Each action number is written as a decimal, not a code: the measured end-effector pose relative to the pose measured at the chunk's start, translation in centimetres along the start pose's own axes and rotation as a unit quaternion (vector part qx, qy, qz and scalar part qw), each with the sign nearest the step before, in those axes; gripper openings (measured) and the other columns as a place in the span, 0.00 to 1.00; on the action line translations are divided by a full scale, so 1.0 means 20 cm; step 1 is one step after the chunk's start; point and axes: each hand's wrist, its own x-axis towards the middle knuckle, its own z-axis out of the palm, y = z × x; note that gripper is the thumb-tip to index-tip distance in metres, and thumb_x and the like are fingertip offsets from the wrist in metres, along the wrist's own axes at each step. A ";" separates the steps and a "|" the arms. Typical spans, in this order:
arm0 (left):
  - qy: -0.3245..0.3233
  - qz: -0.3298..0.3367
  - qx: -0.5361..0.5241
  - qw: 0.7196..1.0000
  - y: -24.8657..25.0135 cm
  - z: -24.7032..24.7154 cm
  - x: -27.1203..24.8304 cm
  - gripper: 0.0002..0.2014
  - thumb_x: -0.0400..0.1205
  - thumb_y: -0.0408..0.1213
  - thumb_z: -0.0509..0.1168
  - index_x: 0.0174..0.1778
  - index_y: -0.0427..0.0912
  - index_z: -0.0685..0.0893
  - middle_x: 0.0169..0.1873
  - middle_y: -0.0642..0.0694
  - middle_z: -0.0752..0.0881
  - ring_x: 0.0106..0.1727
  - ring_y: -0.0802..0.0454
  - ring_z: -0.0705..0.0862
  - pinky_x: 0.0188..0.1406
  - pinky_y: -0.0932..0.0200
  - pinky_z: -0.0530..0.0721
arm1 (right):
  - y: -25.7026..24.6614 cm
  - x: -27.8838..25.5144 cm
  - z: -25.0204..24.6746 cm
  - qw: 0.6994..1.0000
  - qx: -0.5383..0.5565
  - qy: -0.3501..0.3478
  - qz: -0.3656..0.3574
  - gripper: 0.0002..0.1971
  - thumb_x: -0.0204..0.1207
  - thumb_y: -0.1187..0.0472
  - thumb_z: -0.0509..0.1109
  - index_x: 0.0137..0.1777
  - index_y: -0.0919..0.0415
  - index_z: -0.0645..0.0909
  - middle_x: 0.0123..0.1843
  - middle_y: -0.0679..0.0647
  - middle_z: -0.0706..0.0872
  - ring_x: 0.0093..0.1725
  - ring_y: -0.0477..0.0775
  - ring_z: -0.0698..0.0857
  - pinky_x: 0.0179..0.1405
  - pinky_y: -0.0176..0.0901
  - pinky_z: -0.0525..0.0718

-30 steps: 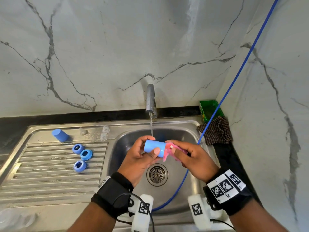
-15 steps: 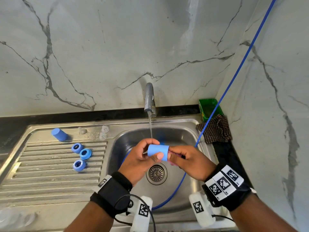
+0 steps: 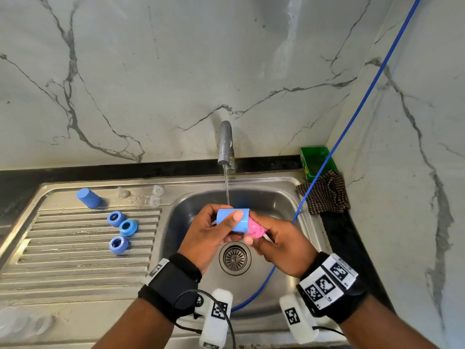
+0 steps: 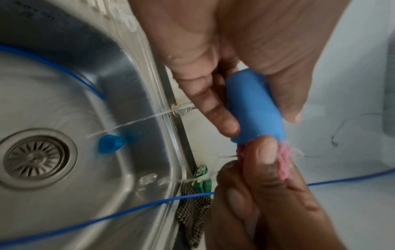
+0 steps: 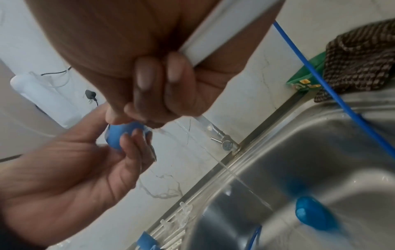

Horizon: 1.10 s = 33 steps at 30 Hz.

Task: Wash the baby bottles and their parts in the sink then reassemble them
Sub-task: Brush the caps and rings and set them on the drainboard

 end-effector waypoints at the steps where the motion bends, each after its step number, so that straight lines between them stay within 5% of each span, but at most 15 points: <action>1: 0.009 0.010 0.025 1.000 0.01 0.01 0.00 0.26 0.72 0.47 0.75 0.58 0.32 0.80 0.47 0.33 0.90 0.44 0.41 0.92 0.43 0.50 0.91 | 0.00 0.00 0.01 1.000 -0.013 0.017 -0.012 0.19 0.82 0.66 0.73 0.73 0.61 0.82 0.45 0.29 0.89 0.44 0.33 0.88 0.45 0.27 0.83; 3: 0.020 0.040 0.087 0.995 0.03 0.01 0.00 0.25 0.75 0.52 0.75 0.57 0.36 0.79 0.44 0.34 0.89 0.35 0.45 0.90 0.35 0.53 0.90 | -0.01 0.00 0.03 0.999 -0.006 0.038 -0.025 0.19 0.83 0.63 0.73 0.73 0.59 0.82 0.56 0.40 0.92 0.55 0.40 0.89 0.56 0.40 0.86; 4: 0.005 0.066 0.110 0.992 0.04 0.01 0.00 0.24 0.78 0.55 0.74 0.60 0.41 0.78 0.45 0.36 0.87 0.33 0.47 0.89 0.33 0.54 0.89 | -0.01 0.01 0.04 0.999 0.009 0.046 -0.022 0.18 0.83 0.63 0.73 0.73 0.59 0.82 0.55 0.42 0.92 0.53 0.39 0.89 0.53 0.37 0.86; 6: -0.066 0.137 0.154 0.976 0.05 -0.01 0.00 0.24 0.83 0.55 0.67 0.71 0.49 0.74 0.53 0.40 0.84 0.36 0.45 0.87 0.33 0.53 0.89 | 0.00 0.02 0.02 0.996 0.077 0.043 0.009 0.18 0.83 0.68 0.70 0.73 0.64 0.81 0.43 0.39 0.90 0.37 0.33 0.86 0.38 0.23 0.80; 9: -0.145 0.209 0.230 0.939 0.05 -0.06 0.01 0.20 0.87 0.45 0.63 0.74 0.46 0.75 0.67 0.45 0.77 0.48 0.44 0.86 0.37 0.55 0.88 | 0.02 0.03 -0.01 0.988 0.146 0.004 0.046 0.18 0.84 0.74 0.65 0.73 0.70 0.78 0.28 0.38 0.84 0.19 0.35 0.76 0.22 0.22 0.72; 11: -0.161 0.186 0.222 0.944 0.06 -0.07 0.00 0.15 0.87 0.37 0.63 0.71 0.42 0.77 0.59 0.48 0.83 0.43 0.48 0.87 0.37 0.56 0.86 | 0.03 0.01 -0.02 0.989 0.137 -0.010 0.059 0.17 0.84 0.72 0.67 0.72 0.67 0.80 0.27 0.40 0.81 0.18 0.37 0.71 0.21 0.24 0.70; 13: -0.143 0.144 0.206 0.957 0.07 -0.05 -0.01 0.12 0.88 0.38 0.64 0.67 0.43 0.78 0.40 0.47 0.88 0.31 0.47 0.86 0.29 0.56 0.83 | 0.02 0.01 -0.01 0.993 0.105 0.011 0.047 0.16 0.83 0.69 0.71 0.70 0.66 0.82 0.38 0.42 0.90 0.32 0.38 0.85 0.36 0.30 0.82; 15: -0.095 0.101 0.220 0.966 0.09 -0.02 -0.02 0.13 0.86 0.48 0.63 0.62 0.45 0.80 0.25 0.48 0.85 0.21 0.49 0.81 0.22 0.57 0.78 | 0.02 0.02 0.01 0.998 0.053 0.040 0.020 0.18 0.81 0.60 0.75 0.70 0.62 0.84 0.57 0.49 0.92 0.57 0.51 0.91 0.60 0.52 0.87; 18: -0.036 0.045 0.263 0.963 0.11 0.02 -0.02 0.25 0.81 0.62 0.59 0.51 0.40 0.83 0.16 0.47 0.80 0.16 0.51 0.76 0.19 0.62 0.73 | 0.04 0.00 0.03 0.998 0.001 0.065 -0.017 0.17 0.80 0.58 0.77 0.68 0.58 0.87 0.59 0.49 0.92 0.61 0.51 0.90 0.65 0.56 0.85; 20: -0.046 0.035 0.257 0.965 0.11 0.01 0.01 0.31 0.81 0.67 0.58 0.49 0.37 0.83 0.23 0.43 0.84 0.20 0.47 0.79 0.19 0.66 0.72 | 0.05 0.00 0.04 0.998 0.020 0.066 -0.014 0.14 0.81 0.63 0.76 0.66 0.61 0.87 0.56 0.49 0.93 0.58 0.51 0.90 0.64 0.48 0.85; 23: -0.094 0.115 0.257 0.955 0.07 -0.02 0.04 0.36 0.78 0.73 0.57 0.66 0.45 0.77 0.50 0.44 0.86 0.39 0.54 0.86 0.32 0.71 0.78 | 0.07 0.00 0.03 0.996 0.075 0.055 0.013 0.17 0.82 0.71 0.71 0.70 0.66 0.83 0.53 0.45 0.93 0.52 0.41 0.89 0.56 0.34 0.83; 25: -0.132 0.173 0.254 0.942 0.08 -0.07 0.05 0.28 0.82 0.62 0.62 0.73 0.49 0.71 0.66 0.48 0.78 0.58 0.55 0.84 0.49 0.66 0.82 | 0.09 0.02 0.02 0.995 0.094 0.036 0.025 0.19 0.82 0.76 0.67 0.73 0.71 0.78 0.37 0.34 0.90 0.35 0.31 0.86 0.40 0.21 0.79; 28: -0.186 0.206 0.294 0.915 0.07 -0.11 0.05 0.19 0.85 0.47 0.64 0.70 0.46 0.78 0.67 0.51 0.80 0.69 0.48 0.81 0.64 0.58 0.81 | 0.07 0.01 0.00 0.993 0.117 0.013 0.030 0.21 0.82 0.79 0.64 0.75 0.73 0.73 0.27 0.32 0.84 0.26 0.29 0.83 0.30 0.19 0.77; 31: -0.132 0.145 0.270 0.943 0.06 -0.08 0.02 0.20 0.83 0.55 0.62 0.65 0.48 0.82 0.49 0.54 0.89 0.45 0.55 0.88 0.47 0.60 0.85 | 0.07 0.01 -0.01 0.997 0.061 0.029 0.032 0.17 0.82 0.68 0.72 0.70 0.67 0.83 0.48 0.43 0.93 0.48 0.42 0.91 0.51 0.37 0.86; 33: -0.076 0.085 0.246 0.962 0.07 -0.05 0.02 0.24 0.82 0.63 0.62 0.57 0.46 0.85 0.32 0.47 0.88 0.27 0.52 0.82 0.29 0.59 0.80 | 0.06 0.02 0.01 0.999 0.020 0.045 0.014 0.16 0.82 0.60 0.74 0.67 0.61 0.86 0.59 0.51 0.92 0.61 0.53 0.89 0.64 0.53 0.85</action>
